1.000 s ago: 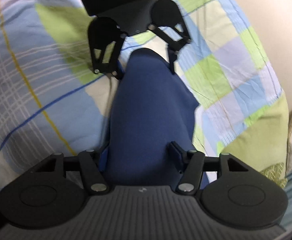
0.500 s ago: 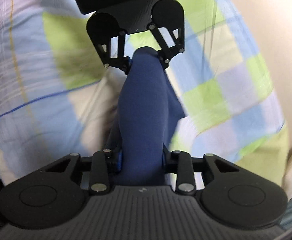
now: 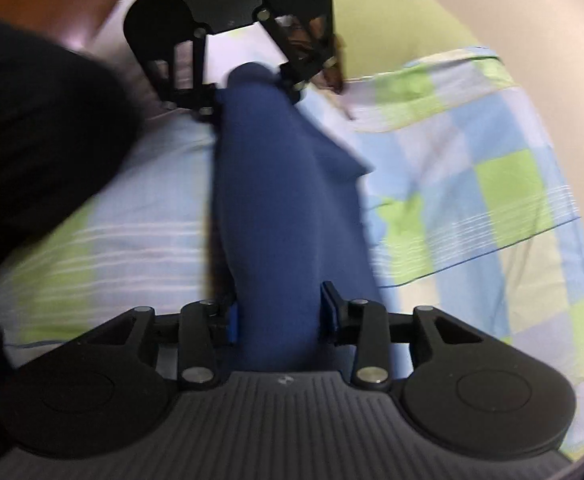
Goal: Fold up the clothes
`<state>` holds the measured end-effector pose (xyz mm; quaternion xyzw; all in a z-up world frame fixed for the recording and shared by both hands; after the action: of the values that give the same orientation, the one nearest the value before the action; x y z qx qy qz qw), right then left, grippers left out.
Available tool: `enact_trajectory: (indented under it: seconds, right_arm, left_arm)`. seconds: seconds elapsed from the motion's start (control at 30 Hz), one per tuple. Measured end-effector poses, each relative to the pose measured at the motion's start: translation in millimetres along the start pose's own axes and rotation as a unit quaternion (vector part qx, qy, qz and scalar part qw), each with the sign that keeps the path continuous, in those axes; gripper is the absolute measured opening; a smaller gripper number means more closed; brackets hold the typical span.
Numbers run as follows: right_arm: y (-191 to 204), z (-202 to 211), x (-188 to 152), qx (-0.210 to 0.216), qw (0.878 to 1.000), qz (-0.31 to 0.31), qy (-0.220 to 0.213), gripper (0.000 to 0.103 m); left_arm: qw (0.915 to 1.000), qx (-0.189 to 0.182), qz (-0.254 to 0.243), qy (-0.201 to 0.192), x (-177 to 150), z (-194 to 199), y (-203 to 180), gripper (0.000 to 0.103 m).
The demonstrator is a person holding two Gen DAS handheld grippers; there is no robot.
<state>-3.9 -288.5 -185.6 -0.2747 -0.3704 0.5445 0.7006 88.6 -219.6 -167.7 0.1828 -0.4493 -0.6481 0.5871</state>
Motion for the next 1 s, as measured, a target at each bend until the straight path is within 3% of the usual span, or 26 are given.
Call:
enact_trajectory:
  seconds: [0.27, 0.43, 0.53, 0.6, 0.73, 0.87, 1.0]
  right_arm:
    - [-5.6, 26.3, -34.4, -0.017, 0.999, -0.048, 0.017, 0.037]
    - [-12.4, 49.2, -35.7, -0.032, 0.997, -0.074, 0.008, 0.039]
    - [-17.0, 68.3, -39.0, -0.052, 0.991, -0.127, -0.002, 0.042]
    - [-20.7, 80.1, -44.2, -0.069, 0.980, -0.184, -0.005, 0.047]
    - [-21.2, 97.5, -55.3, -0.096, 0.950, -0.296, -0.005, 0.054]
    - [-19.3, 107.7, -60.5, -0.098, 0.928, -0.358, -0.008, 0.061]
    - [-16.0, 108.8, -59.8, -0.093, 0.920, -0.380, -0.009, 0.063]
  left_arm:
    - [0.9994, -0.031, 0.017, -0.001, 26.1, 18.7, -7.5, 0.054]
    - [0.9916, -0.068, 0.109, -0.002, 15.5, 26.0, 13.1, 0.059]
    - [0.9805, -0.085, 0.177, 0.003, 12.1, 35.9, 25.6, 0.059]
    - [0.9728, -0.082, 0.216, 0.012, 12.7, 37.4, 31.2, 0.059]
    - [0.9682, -0.063, 0.241, 0.022, 14.4, 41.8, 29.9, 0.059]
    - [0.9612, -0.059, 0.268, 0.021, 4.0, 51.5, 31.2, 0.059]
    - [0.9556, -0.059, 0.288, 0.024, -2.4, 58.2, 29.6, 0.059]
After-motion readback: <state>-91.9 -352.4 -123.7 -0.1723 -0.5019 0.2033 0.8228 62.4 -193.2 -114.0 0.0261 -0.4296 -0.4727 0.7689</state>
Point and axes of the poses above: each gripper's, at about its wrist camera, not at the fingertips, and z roughly against the way its jaws point, y to its left, x to its top, the point moved 3 cm from there along -z, roughly the way its jaws point, and after that the axes turned 7 degrees about z, right-handed, at the moved point
